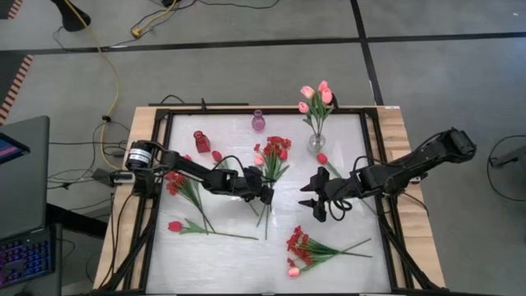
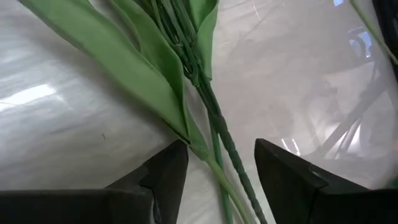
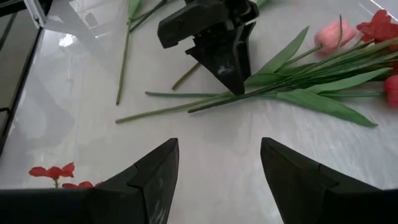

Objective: Sort flowers into vase by color
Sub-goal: Put the top pink tulip into the transparent vase

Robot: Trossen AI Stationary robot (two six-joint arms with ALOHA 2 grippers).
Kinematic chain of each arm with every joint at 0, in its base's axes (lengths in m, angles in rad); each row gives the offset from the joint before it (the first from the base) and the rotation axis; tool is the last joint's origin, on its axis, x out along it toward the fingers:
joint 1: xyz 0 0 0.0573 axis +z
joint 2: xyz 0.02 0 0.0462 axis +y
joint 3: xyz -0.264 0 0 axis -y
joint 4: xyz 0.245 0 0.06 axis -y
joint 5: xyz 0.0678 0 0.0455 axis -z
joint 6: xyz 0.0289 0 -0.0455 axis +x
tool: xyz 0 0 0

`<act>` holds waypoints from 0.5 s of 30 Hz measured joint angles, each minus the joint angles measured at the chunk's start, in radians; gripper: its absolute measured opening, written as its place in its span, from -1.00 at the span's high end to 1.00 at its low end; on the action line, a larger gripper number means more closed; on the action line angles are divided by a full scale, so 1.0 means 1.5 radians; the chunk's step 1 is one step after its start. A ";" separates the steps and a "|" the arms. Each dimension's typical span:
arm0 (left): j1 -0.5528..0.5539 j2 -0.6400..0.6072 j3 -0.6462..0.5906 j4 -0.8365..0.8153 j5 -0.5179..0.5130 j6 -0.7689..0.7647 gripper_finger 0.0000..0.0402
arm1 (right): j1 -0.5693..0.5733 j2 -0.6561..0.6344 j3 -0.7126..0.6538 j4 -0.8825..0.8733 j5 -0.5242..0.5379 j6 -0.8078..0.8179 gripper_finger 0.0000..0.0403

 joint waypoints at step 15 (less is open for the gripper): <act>0.002 -0.001 -0.002 -0.031 -0.013 0.033 0.80 | 0.000 0.000 0.000 0.000 0.000 0.004 -0.27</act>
